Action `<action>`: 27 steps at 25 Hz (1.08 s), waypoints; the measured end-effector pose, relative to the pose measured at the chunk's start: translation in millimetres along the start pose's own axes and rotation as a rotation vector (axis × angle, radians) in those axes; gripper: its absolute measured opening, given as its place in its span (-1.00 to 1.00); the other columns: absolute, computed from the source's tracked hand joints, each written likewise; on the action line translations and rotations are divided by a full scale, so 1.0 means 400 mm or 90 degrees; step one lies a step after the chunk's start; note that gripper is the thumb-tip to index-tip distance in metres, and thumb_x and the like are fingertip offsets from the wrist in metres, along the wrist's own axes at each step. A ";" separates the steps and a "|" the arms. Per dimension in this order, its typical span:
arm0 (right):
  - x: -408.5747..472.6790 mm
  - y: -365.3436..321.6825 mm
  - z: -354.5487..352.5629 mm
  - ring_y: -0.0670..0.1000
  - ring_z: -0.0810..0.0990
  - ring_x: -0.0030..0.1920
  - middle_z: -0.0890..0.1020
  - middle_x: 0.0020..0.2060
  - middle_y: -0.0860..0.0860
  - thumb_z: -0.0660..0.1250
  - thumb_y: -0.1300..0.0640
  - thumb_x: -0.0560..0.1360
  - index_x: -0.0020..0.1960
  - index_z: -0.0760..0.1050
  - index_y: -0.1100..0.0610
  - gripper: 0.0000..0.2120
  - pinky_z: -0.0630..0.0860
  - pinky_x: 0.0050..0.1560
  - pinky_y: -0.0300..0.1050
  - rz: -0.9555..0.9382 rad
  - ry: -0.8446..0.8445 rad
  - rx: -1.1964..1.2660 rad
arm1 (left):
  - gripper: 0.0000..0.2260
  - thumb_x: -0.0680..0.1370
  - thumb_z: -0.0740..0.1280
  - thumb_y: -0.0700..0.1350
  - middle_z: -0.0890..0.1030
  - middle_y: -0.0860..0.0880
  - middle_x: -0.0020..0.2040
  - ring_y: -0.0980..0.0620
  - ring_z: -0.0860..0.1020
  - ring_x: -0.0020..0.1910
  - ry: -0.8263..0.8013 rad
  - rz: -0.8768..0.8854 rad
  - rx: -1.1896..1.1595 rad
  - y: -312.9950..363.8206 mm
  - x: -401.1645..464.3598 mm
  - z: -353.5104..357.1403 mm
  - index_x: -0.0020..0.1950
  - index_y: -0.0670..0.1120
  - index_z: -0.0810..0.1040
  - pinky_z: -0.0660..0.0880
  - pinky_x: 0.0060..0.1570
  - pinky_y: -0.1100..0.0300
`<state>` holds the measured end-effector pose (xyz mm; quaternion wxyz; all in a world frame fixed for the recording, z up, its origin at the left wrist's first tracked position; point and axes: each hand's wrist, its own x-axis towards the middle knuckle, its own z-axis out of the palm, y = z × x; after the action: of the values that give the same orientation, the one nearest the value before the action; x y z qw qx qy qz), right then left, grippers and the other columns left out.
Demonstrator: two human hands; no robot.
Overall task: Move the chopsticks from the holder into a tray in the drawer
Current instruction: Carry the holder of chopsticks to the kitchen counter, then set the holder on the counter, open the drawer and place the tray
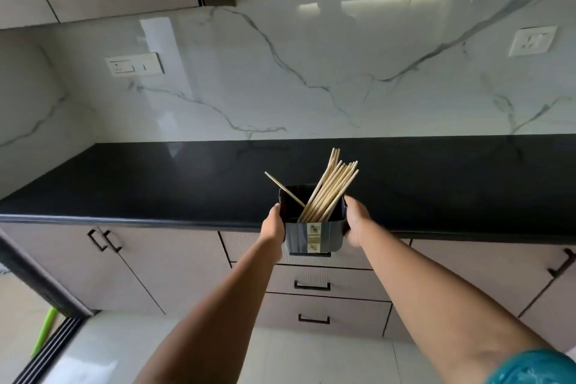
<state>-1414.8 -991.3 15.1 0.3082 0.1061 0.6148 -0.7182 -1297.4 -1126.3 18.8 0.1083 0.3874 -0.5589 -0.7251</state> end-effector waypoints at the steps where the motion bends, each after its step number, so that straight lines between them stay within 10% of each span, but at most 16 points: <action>1: 0.027 -0.015 0.024 0.18 0.55 0.23 0.59 0.22 0.16 0.21 -0.12 0.56 0.30 0.51 0.14 -0.55 0.43 0.34 0.14 0.002 0.009 0.005 | -0.51 0.61 0.11 0.14 0.46 -0.14 0.37 -0.12 0.42 0.33 -0.001 -0.002 0.007 0.020 0.037 -0.007 0.43 -0.12 0.38 0.29 0.40 -0.05; 8: 0.251 -0.105 0.110 0.14 0.53 0.26 0.57 0.26 0.13 0.18 -0.10 0.59 0.34 0.48 0.11 -0.57 0.42 0.34 0.10 0.039 0.028 0.021 | -0.48 0.62 0.09 0.14 0.44 -0.15 0.41 -0.13 0.39 0.37 -0.014 -0.044 0.028 0.115 0.277 0.031 0.47 -0.13 0.33 0.28 0.42 -0.06; 13: 0.409 -0.180 0.121 0.13 0.54 0.24 0.57 0.26 0.13 0.18 -0.11 0.59 0.33 0.49 0.13 -0.56 0.43 0.34 0.09 0.040 0.040 0.011 | -0.65 0.62 0.10 0.13 0.59 -0.02 -0.09 0.02 0.54 -0.10 -0.011 -0.050 0.017 0.160 0.431 0.097 0.22 -0.05 0.48 0.47 -0.12 0.14; 18: 0.508 -0.165 0.126 0.15 0.49 0.30 0.53 0.31 0.13 0.20 -0.09 0.59 0.37 0.46 0.14 -0.55 0.41 0.37 0.11 0.077 0.049 -0.003 | -0.51 0.59 0.10 0.16 0.56 -0.14 0.27 -0.11 0.52 0.21 -0.006 -0.083 0.011 0.126 0.526 0.111 0.37 -0.12 0.44 0.41 0.31 -0.02; 27: 0.536 -0.176 0.101 0.14 0.49 0.31 0.53 0.30 0.13 0.18 -0.07 0.60 0.39 0.44 0.11 -0.57 0.41 0.37 0.10 0.085 0.137 -0.025 | -0.42 0.58 0.06 0.26 0.41 -0.13 0.43 -0.13 0.41 0.37 0.012 -0.077 -0.001 0.106 0.549 0.126 0.50 -0.05 0.30 0.32 0.38 -0.06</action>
<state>-1614.9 -1092.8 -32.2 0.2896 0.2169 0.6495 -0.6688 -1492.3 -1234.3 -36.3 0.0697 0.4270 -0.5326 -0.7274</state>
